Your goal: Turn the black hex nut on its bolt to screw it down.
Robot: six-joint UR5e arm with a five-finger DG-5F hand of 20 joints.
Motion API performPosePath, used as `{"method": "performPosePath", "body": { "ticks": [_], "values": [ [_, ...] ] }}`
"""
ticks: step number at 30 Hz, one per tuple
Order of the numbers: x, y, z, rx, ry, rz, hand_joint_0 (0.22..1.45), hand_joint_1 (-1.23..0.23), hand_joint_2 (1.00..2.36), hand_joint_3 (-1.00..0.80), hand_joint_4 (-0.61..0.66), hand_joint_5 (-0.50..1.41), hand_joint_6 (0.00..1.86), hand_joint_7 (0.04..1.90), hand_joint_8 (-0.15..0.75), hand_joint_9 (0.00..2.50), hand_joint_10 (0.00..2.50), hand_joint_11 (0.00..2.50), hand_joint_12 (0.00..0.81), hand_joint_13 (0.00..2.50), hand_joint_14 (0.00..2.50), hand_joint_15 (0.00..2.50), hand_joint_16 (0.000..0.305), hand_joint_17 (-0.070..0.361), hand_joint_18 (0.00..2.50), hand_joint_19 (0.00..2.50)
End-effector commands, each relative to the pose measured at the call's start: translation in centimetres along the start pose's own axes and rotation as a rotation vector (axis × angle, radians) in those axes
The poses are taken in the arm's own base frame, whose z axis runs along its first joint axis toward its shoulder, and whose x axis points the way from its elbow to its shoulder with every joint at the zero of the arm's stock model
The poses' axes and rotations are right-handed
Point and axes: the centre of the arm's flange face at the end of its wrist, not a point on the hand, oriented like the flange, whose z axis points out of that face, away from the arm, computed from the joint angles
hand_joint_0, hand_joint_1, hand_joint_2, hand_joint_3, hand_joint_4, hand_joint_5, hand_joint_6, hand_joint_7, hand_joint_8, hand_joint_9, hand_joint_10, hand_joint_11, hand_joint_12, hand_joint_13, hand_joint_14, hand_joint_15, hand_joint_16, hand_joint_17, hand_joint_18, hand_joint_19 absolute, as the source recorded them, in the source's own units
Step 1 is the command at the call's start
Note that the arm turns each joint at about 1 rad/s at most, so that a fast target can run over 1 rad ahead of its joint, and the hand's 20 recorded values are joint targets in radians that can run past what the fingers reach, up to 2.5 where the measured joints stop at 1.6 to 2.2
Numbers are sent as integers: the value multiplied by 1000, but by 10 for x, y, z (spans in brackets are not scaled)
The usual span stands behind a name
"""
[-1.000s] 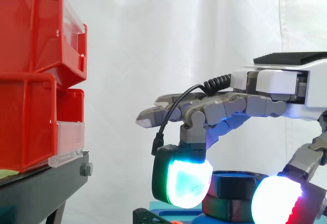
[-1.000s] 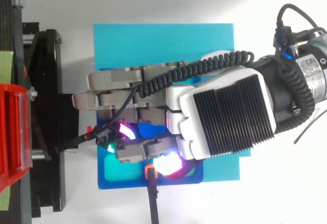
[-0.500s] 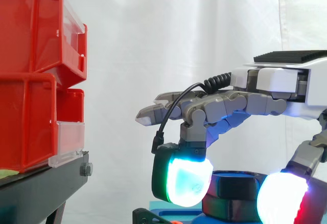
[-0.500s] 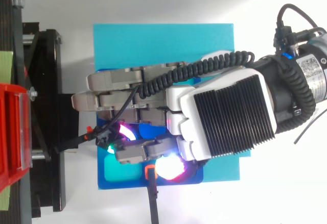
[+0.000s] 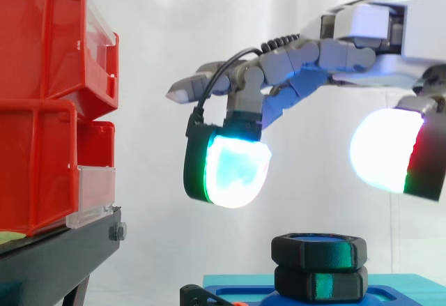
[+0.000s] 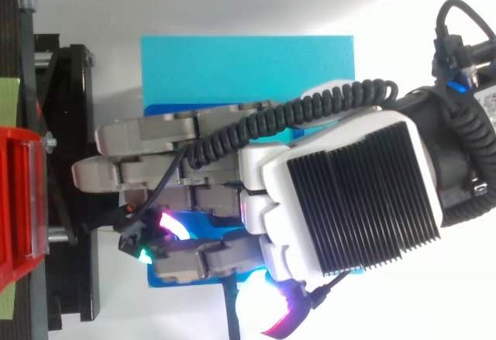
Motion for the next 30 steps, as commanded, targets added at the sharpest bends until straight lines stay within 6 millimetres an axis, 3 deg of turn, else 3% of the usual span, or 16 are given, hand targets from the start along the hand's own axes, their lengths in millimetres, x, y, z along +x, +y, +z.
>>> {"method": "performPosePath", "body": {
  "ticks": [1,7,15,25,30],
  "values": [
    [-10,-4,-1,-3,18,7,412,-267,1000,-500,175,-99,504,963,217,667,4,94,359,168,0,0,41,91,0,50],
    [-6,0,-16,-23,136,49,418,-266,1000,-500,170,-101,504,957,213,664,4,101,354,171,0,0,41,91,0,63],
    [-52,-2,-51,-21,211,75,424,-273,1000,-500,169,-101,504,954,210,666,3,97,352,176,0,0,40,91,0,69],
    [-74,-8,-75,-15,250,101,426,-286,1000,-500,165,-101,504,950,208,663,4,96,351,173,0,0,41,91,0,64],
    [-84,-7,-100,-12,318,160,427,-290,1000,-500,167,-101,504,951,208,661,3,96,349,171,0,0,41,92,0,53]
  ]
}}
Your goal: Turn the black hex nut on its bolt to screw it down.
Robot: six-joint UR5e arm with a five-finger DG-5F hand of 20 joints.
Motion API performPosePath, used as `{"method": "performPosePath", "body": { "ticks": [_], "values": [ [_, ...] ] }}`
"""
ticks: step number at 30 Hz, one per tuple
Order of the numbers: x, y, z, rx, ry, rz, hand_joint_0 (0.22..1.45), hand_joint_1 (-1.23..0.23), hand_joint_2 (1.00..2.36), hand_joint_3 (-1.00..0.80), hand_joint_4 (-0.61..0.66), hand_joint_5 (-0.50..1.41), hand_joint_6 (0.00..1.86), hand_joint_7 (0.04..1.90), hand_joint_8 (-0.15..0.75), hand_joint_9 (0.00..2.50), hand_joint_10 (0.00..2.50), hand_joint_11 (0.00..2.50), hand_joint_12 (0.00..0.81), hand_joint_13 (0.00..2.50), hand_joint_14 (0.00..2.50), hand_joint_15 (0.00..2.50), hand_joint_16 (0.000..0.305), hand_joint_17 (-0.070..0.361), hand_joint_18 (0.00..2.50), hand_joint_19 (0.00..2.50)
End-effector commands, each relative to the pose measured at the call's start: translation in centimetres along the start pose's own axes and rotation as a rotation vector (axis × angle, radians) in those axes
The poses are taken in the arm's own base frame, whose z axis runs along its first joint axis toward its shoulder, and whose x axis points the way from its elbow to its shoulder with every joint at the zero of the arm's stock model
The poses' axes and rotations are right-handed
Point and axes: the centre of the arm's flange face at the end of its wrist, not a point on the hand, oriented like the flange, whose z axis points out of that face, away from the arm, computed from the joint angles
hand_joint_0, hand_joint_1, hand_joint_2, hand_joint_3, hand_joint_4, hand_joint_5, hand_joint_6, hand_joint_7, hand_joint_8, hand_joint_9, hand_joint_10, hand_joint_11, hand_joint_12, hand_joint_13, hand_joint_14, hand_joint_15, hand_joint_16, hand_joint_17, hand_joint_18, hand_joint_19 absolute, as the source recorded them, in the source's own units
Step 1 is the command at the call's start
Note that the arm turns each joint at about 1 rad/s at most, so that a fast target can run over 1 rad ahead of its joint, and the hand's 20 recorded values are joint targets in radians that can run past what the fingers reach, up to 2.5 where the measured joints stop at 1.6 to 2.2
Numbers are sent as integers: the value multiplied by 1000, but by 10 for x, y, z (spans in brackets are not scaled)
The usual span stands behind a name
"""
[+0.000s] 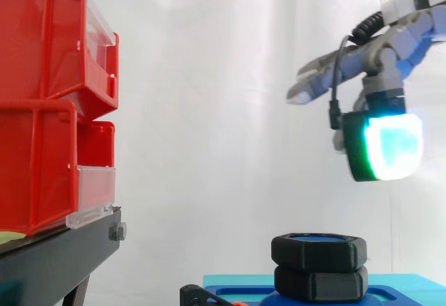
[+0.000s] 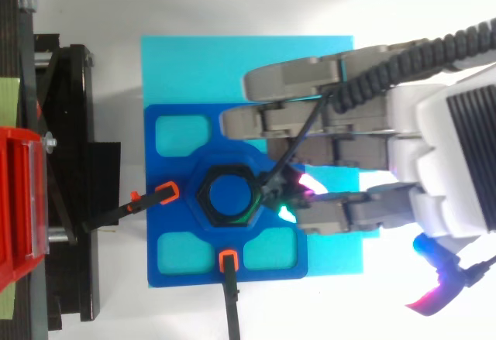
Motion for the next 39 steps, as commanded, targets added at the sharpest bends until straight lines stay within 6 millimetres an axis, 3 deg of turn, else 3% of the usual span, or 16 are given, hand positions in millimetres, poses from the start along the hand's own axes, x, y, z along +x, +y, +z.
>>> {"method": "performPosePath", "body": {
  "ticks": [1,5,11,16,21,26,30,33,39],
  "values": [
    [-2,5,-29,3,45,45,427,-293,1000,-500,166,-101,504,951,207,661,3,96,349,170,0,0,41,92,0,49],
    [-2,19,-66,54,18,62,428,-301,1000,-500,168,-102,504,955,208,665,4,105,348,169,0,0,40,91,0,50],
    [31,31,-96,115,-28,213,430,-309,1000,-500,167,-102,504,950,206,662,3,90,347,169,0,0,41,93,0,70],
    [46,28,-95,130,-37,405,431,-314,1000,-500,168,-104,504,951,207,658,4,92,353,173,0,0,44,100,0,126],
    [45,30,-92,124,-62,565,432,-320,1000,-500,164,-115,504,931,216,620,3,91,339,189,0,0,44,99,0,113],
    [42,27,-90,112,-111,863,445,-345,1000,-500,134,-135,503,889,205,607,5,106,297,212,0,0,42,95,29,98],
    [42,23,-91,117,-136,965,456,-360,1000,-500,95,-176,503,859,190,557,4,112,290,196,0,0,41,93,51,97],
    [42,21,-91,128,-147,1039,453,-301,1000,-500,59,-237,503,832,197,431,1,71,314,7,0,0,48,107,0,91],
    [42,22,-90,124,-150,1052,453,-219,1000,-500,36,-300,502,751,245,248,0,0,331,0,0,0,51,115,0,114]
  ]
}}
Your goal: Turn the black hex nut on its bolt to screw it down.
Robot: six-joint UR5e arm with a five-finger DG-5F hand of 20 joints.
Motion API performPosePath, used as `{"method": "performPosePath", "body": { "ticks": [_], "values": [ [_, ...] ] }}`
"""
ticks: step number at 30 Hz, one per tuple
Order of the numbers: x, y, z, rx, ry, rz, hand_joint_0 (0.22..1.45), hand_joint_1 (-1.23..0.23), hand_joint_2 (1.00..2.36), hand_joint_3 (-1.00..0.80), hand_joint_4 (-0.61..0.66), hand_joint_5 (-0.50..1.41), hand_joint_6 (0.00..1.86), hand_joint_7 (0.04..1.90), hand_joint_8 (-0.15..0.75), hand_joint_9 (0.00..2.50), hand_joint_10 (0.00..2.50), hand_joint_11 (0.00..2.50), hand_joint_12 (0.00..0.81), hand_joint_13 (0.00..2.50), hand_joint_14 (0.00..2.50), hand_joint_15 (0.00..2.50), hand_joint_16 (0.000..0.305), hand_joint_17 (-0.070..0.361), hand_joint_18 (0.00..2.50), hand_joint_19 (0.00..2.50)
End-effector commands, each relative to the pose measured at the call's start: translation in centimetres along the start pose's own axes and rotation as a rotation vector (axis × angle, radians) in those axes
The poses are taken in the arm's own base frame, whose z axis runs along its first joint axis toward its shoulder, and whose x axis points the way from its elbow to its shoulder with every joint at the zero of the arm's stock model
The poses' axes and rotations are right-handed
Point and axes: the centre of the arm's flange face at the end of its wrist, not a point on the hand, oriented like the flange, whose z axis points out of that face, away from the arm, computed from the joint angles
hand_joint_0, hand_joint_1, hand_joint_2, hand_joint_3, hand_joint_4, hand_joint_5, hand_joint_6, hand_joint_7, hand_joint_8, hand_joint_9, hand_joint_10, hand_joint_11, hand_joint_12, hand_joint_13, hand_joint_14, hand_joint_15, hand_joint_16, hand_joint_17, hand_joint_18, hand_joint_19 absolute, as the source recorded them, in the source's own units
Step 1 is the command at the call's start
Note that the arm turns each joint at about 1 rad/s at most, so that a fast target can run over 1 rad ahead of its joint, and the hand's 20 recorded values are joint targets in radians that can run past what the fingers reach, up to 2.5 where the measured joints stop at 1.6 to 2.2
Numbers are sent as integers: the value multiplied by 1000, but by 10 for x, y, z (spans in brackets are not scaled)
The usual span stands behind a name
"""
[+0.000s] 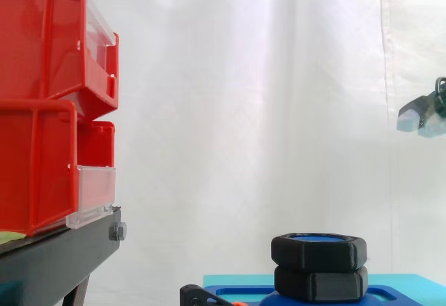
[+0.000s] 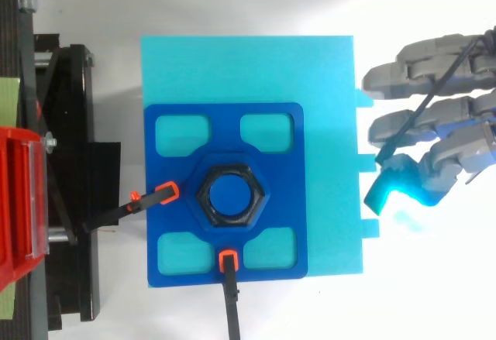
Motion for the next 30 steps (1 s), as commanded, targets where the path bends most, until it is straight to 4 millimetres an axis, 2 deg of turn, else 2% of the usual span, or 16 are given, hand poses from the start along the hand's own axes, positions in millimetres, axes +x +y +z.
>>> {"method": "performPosePath", "body": {
  "ticks": [1,3,5,7,17,24,25,30],
  "values": [
    [0,0,0,1,-2,222,453,-211,1000,-500,39,-300,502,744,252,230,0,0,335,0,0,0,52,116,0,118],
    [0,0,0,0,-1,221,453,-208,1000,-500,36,-300,502,741,249,183,0,0,336,0,0,0,52,117,0,104],
    [0,0,0,1,-2,221,454,-180,1000,-500,17,-300,502,750,203,0,0,0,368,0,0,0,53,119,0,106],
    [0,0,0,0,-1,221,454,-217,1000,-500,27,-300,502,722,203,0,0,0,391,100,0,0,59,133,0,61],
    [1,1,1,-1,0,220,460,-257,1000,-500,7,-300,502,683,178,0,0,0,437,232,0,0,60,136,162,12],
    [0,0,0,0,-1,221,467,-242,1000,-500,-17,-300,502,699,152,0,0,0,457,126,0,0,63,141,69,28],
    [0,0,0,0,-1,221,469,-190,1000,-500,-30,-300,502,727,135,0,0,0,453,38,0,0,61,136,0,69],
    [1,1,1,-1,0,220,458,-156,1000,-500,-31,-300,502,716,136,0,0,0,479,0,0,0,65,147,0,73]
  ]
}}
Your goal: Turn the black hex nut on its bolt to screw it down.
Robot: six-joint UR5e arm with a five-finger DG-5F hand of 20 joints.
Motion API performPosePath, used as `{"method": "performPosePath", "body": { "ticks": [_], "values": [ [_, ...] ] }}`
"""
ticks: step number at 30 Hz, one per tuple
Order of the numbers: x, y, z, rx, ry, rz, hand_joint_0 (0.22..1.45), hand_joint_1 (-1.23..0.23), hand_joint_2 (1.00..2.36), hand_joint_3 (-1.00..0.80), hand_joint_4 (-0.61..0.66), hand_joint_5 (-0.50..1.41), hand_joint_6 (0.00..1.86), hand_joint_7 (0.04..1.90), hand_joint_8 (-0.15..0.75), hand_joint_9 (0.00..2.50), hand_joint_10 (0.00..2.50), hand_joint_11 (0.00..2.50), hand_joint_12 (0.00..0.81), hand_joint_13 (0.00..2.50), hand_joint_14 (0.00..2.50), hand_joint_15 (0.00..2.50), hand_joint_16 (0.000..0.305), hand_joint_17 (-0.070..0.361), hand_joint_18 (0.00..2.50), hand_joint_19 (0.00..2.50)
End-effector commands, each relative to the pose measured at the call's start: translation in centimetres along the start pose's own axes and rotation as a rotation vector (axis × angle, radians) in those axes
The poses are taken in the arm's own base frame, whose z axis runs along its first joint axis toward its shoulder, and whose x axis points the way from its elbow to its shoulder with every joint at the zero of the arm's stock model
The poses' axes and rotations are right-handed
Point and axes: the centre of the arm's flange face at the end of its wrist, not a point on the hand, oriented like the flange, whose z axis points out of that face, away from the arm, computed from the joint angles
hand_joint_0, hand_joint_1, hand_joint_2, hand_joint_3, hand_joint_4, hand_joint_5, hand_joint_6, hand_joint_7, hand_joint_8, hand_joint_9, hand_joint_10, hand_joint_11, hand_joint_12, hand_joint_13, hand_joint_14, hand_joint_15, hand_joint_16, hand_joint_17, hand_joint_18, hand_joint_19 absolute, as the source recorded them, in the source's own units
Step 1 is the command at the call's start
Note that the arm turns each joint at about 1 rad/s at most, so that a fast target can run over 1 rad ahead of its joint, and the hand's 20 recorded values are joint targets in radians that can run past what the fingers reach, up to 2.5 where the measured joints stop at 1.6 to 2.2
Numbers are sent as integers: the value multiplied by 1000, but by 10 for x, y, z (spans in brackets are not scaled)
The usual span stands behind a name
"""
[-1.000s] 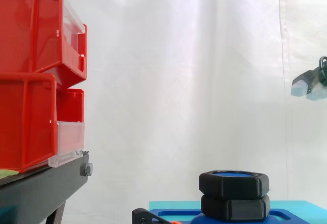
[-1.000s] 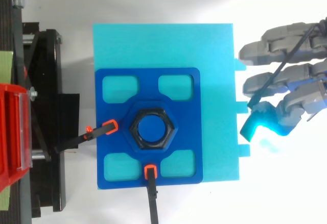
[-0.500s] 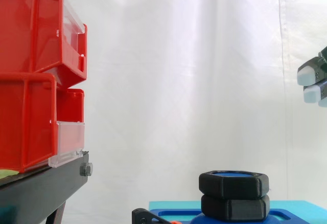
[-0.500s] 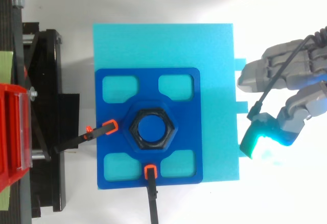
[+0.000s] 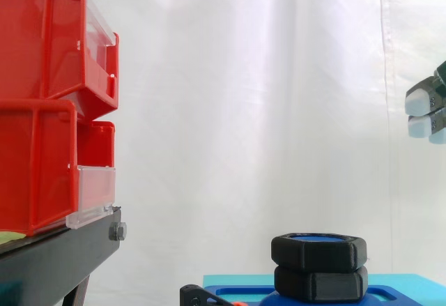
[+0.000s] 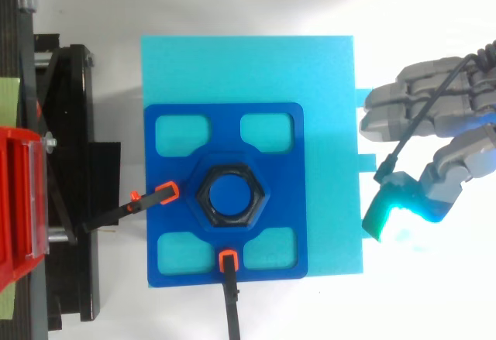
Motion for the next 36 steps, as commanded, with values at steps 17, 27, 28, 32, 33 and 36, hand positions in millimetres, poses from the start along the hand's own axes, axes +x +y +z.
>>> {"method": "performPosePath", "body": {
  "ticks": [17,27,28,32,33,36],
  "values": [
    [0,0,0,0,0,0,446,-217,1000,-500,-1,-300,502,696,162,0,0,0,416,208,0,0,68,153,128,130],
    [0,0,0,-1,1,0,446,-263,1000,-500,4,-300,502,704,170,0,0,0,415,190,0,0,69,156,128,81],
    [0,0,0,-1,1,0,447,-269,1000,-500,2,-300,502,701,173,0,0,0,415,189,0,0,69,155,122,93],
    [0,0,0,-1,1,0,450,-278,1000,-500,0,-300,502,701,171,0,0,0,411,158,0,0,68,152,141,98],
    [0,0,0,-1,1,0,451,-280,1000,-500,0,-300,502,701,170,0,0,0,412,151,0,0,68,152,133,82],
    [0,0,0,0,0,0,452,-313,1000,-500,9,-300,502,680,185,0,0,0,416,197,0,0,68,153,209,85]
  ]
}}
